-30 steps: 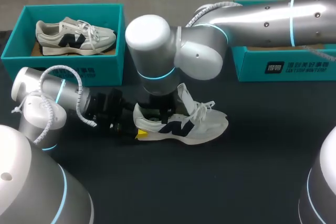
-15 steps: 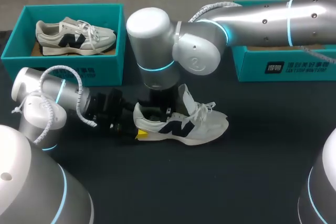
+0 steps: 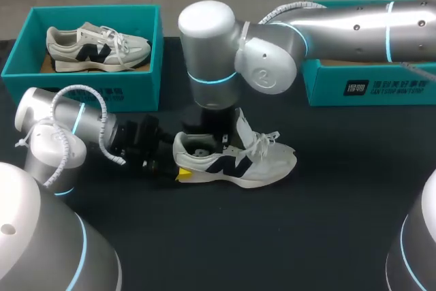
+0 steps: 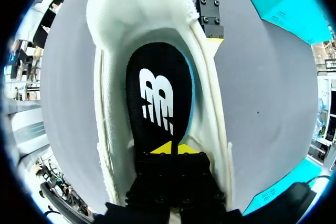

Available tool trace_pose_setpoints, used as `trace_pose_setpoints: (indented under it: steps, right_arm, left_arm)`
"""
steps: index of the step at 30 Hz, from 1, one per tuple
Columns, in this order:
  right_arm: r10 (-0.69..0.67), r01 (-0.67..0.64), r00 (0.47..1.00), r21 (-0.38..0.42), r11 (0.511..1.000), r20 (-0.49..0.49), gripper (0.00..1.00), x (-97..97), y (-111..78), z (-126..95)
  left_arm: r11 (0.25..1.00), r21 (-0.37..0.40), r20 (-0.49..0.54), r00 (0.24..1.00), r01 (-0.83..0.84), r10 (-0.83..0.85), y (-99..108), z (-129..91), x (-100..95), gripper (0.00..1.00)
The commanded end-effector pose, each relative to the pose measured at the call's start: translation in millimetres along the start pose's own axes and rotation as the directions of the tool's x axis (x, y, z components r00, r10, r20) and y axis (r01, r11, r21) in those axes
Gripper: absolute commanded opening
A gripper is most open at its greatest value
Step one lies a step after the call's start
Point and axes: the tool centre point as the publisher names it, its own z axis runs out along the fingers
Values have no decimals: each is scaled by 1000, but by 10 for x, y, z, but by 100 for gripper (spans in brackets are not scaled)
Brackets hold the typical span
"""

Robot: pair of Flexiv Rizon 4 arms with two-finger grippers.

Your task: Take the shoe out of the shoebox, open the shoe tongue, remove and reinsert the insole, then place the shoe into the shoebox

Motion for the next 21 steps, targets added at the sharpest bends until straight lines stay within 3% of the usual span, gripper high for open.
trace_pose_setpoints:
  steps: [1,6,21]
  right_arm:
    - [-2,4,1000,-43,999,30,0,52,-186,-159]
    - [21,-16,999,-101,995,48,0,1,-249,-245]
    - [-49,54,998,-133,990,35,0,-67,135,-159]
  left_arm:
    - [1000,-3,-1,1000,0,0,26,16,4,0]
    - [1000,-3,-1,1000,0,0,26,16,4,0]
    - [1000,-3,-1,1000,0,0,26,16,4,0]
